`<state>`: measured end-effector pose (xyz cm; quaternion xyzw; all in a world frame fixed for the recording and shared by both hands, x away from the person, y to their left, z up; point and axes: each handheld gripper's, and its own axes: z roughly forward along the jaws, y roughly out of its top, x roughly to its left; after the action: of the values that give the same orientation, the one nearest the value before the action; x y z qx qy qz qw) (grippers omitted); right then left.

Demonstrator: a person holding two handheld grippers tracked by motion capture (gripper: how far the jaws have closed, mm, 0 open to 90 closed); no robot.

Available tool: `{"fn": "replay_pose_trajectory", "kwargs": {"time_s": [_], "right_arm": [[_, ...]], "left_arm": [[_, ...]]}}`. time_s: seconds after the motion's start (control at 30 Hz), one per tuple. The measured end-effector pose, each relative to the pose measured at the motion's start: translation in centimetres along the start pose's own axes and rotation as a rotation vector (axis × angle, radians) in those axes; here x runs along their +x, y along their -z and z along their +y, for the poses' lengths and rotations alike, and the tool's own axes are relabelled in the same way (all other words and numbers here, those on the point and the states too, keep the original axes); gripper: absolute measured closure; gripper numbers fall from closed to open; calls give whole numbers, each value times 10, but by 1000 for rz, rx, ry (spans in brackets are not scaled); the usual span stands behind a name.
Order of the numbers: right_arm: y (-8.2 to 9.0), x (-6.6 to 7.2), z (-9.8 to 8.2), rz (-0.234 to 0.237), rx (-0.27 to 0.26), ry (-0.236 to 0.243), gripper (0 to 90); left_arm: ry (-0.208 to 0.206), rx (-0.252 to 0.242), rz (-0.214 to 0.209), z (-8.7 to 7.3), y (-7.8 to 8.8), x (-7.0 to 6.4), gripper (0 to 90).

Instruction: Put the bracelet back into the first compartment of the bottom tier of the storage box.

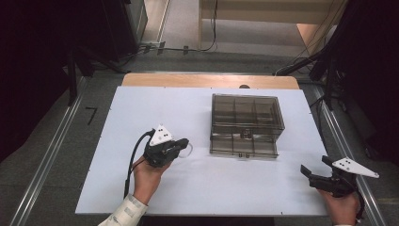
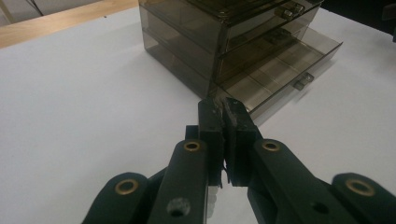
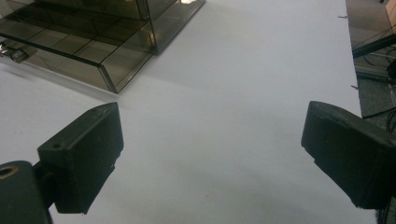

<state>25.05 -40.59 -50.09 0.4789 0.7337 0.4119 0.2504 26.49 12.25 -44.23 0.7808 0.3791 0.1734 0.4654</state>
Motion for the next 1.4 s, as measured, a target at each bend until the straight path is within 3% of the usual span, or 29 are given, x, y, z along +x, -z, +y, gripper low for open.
{"fn": "replay_pose_trajectory", "kwargs": {"time_s": [1.4], "right_arm": [[-1, -1, 0, 2, -1, -1, 42]], "left_arm": [[-34, -16, -55, 34, -41, -22, 882]]}}
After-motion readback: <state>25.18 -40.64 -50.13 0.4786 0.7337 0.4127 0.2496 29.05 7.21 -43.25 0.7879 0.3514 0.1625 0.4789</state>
